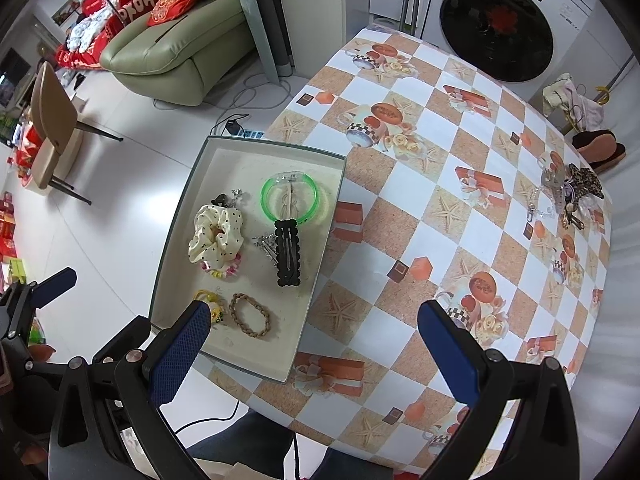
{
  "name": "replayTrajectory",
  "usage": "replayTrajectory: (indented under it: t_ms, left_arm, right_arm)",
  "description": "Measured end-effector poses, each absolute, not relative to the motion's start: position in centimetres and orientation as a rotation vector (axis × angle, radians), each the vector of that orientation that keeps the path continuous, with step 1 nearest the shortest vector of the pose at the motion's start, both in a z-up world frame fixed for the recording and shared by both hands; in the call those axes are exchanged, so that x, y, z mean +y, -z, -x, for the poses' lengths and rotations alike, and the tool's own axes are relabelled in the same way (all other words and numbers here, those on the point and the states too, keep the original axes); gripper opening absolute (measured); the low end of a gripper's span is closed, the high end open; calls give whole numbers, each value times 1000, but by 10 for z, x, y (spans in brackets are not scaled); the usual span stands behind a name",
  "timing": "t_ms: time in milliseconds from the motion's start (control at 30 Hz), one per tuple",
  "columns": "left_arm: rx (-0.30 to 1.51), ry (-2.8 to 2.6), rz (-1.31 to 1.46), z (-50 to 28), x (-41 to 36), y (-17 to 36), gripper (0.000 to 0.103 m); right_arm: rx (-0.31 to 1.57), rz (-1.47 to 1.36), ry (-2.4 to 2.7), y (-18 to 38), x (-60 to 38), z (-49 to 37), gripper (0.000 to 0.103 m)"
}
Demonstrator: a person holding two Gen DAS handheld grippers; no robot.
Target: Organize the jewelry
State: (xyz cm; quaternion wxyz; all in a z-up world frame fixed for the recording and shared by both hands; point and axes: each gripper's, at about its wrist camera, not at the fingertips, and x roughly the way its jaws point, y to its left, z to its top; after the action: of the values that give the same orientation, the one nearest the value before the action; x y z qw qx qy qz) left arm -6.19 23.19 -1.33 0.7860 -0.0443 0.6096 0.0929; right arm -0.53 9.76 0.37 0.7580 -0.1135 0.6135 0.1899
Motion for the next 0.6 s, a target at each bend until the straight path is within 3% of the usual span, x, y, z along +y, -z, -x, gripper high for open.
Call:
replayTrajectory:
  t_ms: [600]
  left_arm:
    - [1316, -201, 96, 61, 231, 14, 103]
  right_arm:
    - [1343, 247, -416, -3, 99, 6, 103]
